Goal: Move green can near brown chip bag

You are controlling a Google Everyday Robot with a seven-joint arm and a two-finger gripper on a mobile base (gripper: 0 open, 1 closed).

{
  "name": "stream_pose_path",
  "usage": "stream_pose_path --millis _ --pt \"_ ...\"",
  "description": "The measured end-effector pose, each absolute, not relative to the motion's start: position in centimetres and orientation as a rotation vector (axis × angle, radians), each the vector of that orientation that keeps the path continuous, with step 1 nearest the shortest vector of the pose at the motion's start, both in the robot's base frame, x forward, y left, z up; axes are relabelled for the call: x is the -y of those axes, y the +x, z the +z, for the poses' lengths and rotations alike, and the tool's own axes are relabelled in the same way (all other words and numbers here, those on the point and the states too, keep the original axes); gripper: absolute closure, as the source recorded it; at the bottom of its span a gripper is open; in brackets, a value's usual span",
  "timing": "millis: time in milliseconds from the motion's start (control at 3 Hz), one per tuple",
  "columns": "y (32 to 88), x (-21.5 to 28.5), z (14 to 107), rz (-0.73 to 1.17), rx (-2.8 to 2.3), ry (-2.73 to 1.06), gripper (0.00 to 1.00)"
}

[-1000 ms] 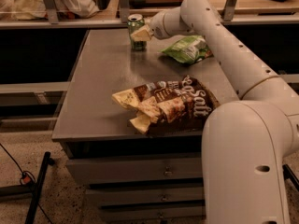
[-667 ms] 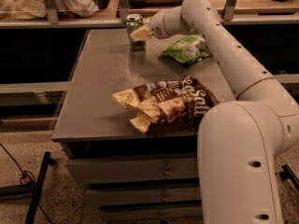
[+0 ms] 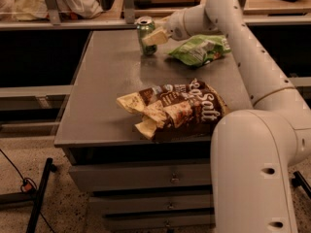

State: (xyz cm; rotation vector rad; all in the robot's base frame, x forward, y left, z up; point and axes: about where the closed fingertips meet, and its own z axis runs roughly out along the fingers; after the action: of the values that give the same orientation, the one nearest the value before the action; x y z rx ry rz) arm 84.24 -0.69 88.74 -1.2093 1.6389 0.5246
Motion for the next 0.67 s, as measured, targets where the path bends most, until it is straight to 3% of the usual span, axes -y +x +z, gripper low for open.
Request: stream_pose_path --millis 667 --pt "80.3 4.5 89.7 0.533 -1.606 -1.316 1.00"
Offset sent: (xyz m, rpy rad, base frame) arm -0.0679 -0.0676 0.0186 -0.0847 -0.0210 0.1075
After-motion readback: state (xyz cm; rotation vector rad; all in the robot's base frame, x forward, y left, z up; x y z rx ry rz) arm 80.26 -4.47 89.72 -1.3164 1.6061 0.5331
